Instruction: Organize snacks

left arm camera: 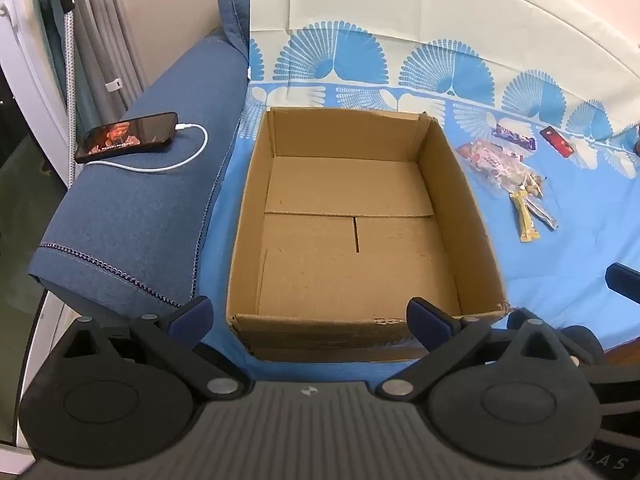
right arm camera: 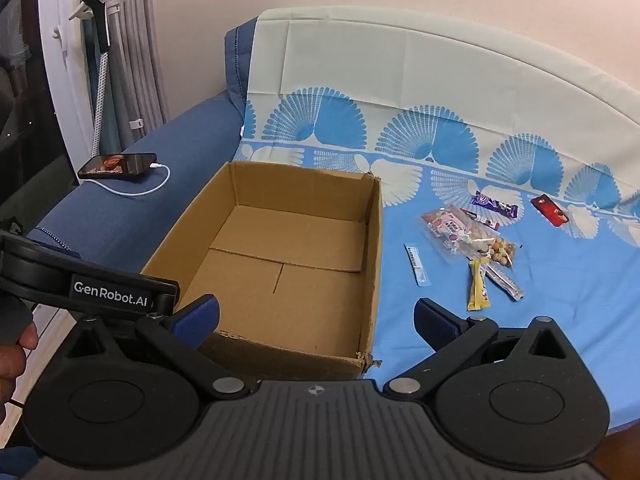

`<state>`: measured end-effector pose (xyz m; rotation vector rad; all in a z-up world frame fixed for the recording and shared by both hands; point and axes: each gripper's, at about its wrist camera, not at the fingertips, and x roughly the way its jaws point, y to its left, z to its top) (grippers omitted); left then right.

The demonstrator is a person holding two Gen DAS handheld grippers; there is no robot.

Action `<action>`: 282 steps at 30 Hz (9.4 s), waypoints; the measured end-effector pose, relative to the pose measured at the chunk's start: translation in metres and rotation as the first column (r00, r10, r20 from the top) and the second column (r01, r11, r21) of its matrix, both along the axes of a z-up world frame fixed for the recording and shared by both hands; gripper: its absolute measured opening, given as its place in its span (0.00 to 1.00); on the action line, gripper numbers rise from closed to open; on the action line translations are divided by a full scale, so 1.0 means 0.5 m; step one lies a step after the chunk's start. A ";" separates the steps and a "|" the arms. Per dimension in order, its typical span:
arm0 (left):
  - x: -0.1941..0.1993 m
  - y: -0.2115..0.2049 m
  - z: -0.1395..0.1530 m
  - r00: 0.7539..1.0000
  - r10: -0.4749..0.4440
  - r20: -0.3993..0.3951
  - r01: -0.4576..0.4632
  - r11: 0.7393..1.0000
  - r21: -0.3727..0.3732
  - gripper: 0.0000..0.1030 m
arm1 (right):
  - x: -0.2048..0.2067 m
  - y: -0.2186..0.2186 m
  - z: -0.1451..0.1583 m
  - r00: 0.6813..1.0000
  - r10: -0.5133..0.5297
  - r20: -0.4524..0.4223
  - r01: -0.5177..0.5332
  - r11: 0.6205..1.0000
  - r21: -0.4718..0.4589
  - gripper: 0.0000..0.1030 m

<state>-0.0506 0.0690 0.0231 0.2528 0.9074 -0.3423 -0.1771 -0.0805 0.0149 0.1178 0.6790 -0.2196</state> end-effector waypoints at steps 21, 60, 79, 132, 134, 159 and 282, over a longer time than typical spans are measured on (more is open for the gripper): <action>-0.004 -0.011 -0.012 1.000 0.000 -0.005 0.001 1.000 0.026 1.00 | -0.004 -0.017 -0.001 0.998 -0.029 0.057 0.030 1.000 -0.009 1.00; 0.007 -0.070 -0.024 0.999 -0.026 -0.029 0.029 0.994 0.103 1.00 | 0.002 -0.092 -0.031 0.997 -0.072 -0.008 0.072 0.988 0.140 1.00; 0.032 -0.214 -0.031 0.991 -0.129 -0.041 0.134 0.978 0.160 1.00 | -0.022 -0.317 -0.101 0.929 -0.371 -0.016 0.365 0.906 0.215 1.00; 0.305 -0.953 -0.502 0.874 -0.235 -0.426 0.329 0.930 0.163 1.00 | 0.136 -0.819 -0.461 0.887 -0.416 -0.202 0.434 0.899 0.054 0.69; 0.308 -0.958 -0.508 0.871 -0.229 -0.435 0.330 0.928 0.172 1.00 | 0.143 -0.820 -0.464 0.890 -0.409 -0.203 0.425 0.905 0.038 0.75; 0.205 -0.777 -0.205 0.870 -0.327 -0.368 0.300 0.945 -0.131 0.19 | 0.038 -0.707 -0.274 0.856 -0.515 0.053 0.488 0.836 0.249 0.29; 0.243 -0.091 -0.107 0.981 -0.008 -0.195 -0.027 0.985 -0.173 0.19 | 0.249 -0.111 -0.100 0.994 0.090 -0.054 -0.082 0.987 0.135 0.29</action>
